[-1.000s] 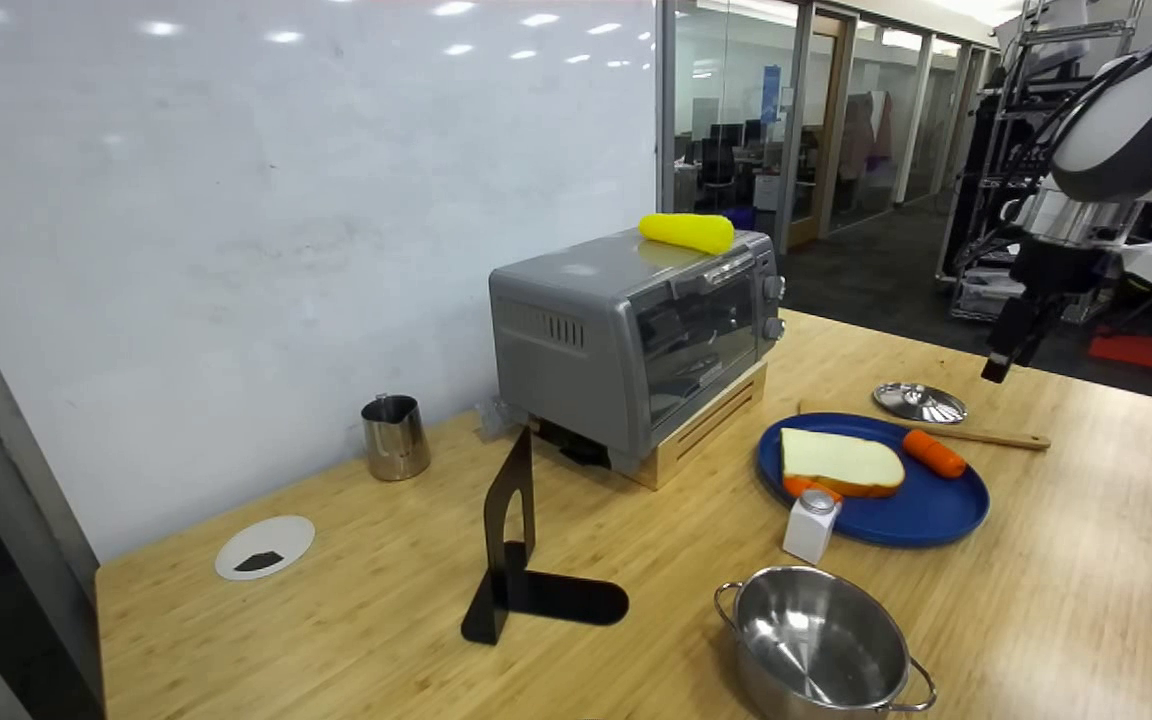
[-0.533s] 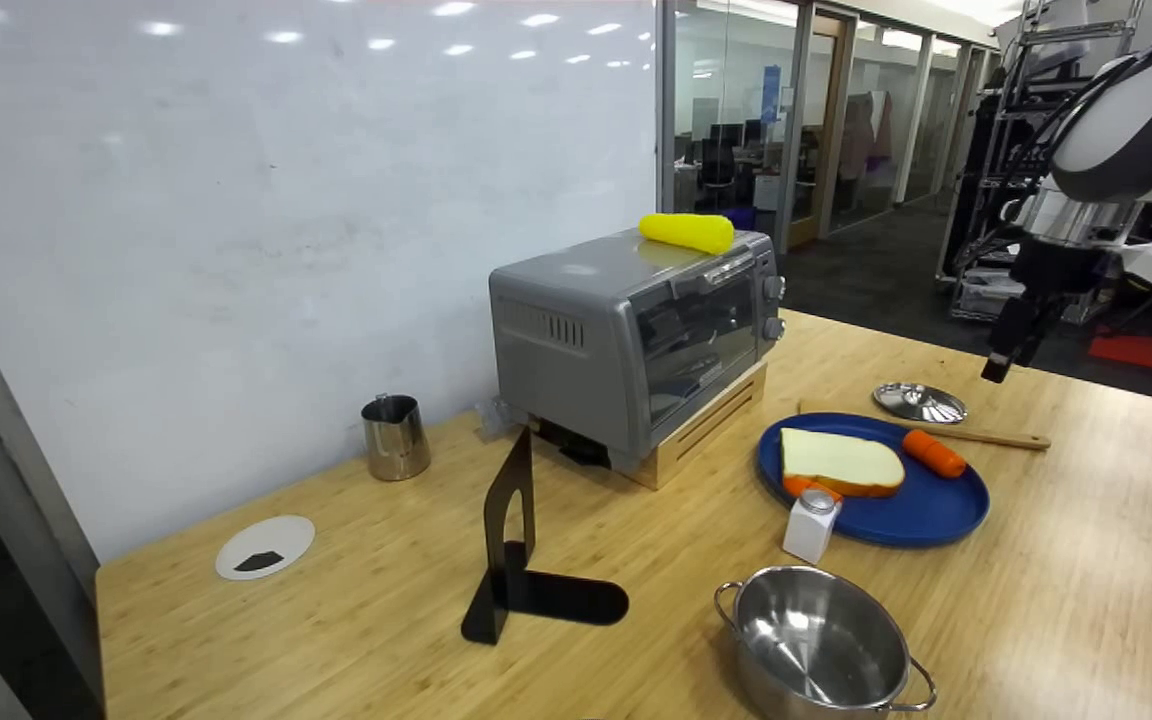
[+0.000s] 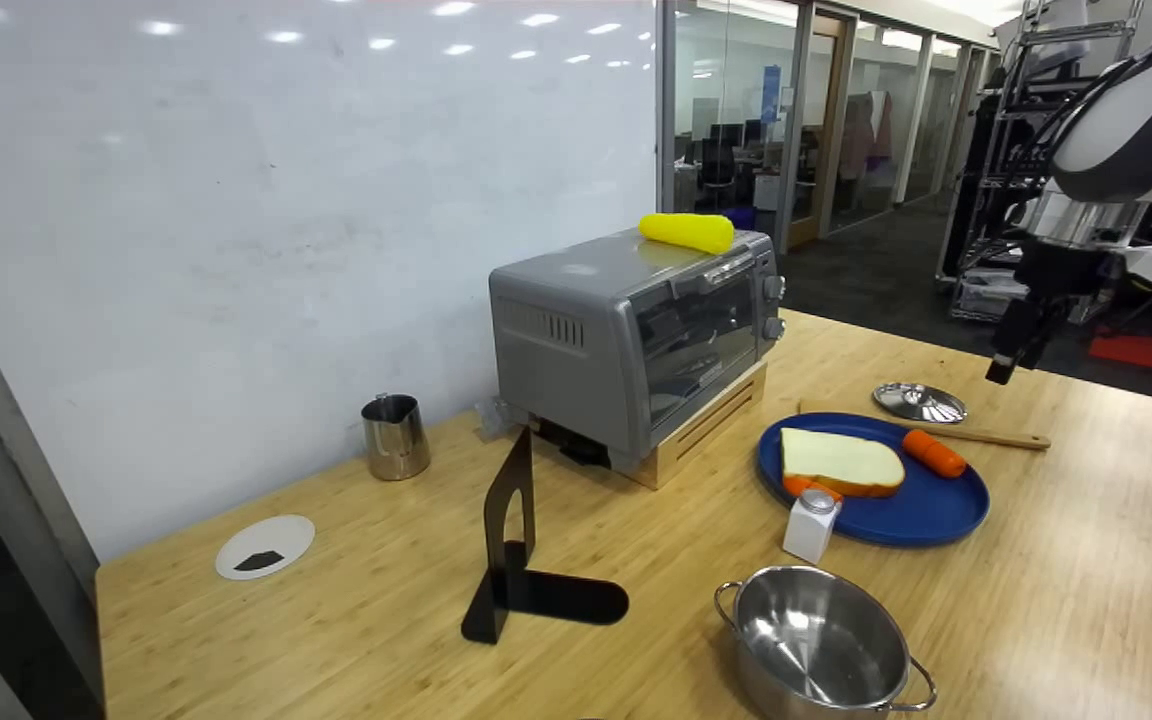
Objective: Pick up the lid from the pot and put it on the table, then pick up the orange object from the pot and put it on the table, then pick up the lid and put it back on the pot
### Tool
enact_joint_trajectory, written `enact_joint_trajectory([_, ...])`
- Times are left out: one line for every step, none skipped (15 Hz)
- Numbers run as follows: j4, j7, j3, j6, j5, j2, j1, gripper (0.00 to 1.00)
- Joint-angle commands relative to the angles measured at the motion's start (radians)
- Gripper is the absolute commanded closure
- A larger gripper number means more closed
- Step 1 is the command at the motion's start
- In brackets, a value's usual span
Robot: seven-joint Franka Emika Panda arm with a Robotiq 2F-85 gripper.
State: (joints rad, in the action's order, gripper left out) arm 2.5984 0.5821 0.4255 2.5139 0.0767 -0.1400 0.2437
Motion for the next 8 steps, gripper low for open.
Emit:
enact_joint_trajectory([-0.066,0.039,0.012,-0.028,0.041,0.073,0.023,0.0])
enact_joint_trajectory([-0.082,0.037,0.013,-0.032,0.049,0.091,0.025,0.0])
enact_joint_trajectory([-0.096,0.037,0.011,-0.034,0.056,0.105,0.029,0.0])
enact_joint_trajectory([-0.113,0.029,0.006,-0.035,0.057,0.123,0.033,0.0])
enact_joint_trajectory([-0.131,0.026,0.001,-0.039,0.057,0.141,0.037,0.0])
enact_joint_trajectory([-0.152,0.019,-0.006,-0.043,0.056,0.164,0.039,0.0])
enact_joint_trajectory([-0.172,0.013,-0.012,-0.043,0.051,0.186,0.041,0.0])
enact_joint_trajectory([-0.196,0.005,-0.019,-0.047,0.049,0.209,0.042,0.0])
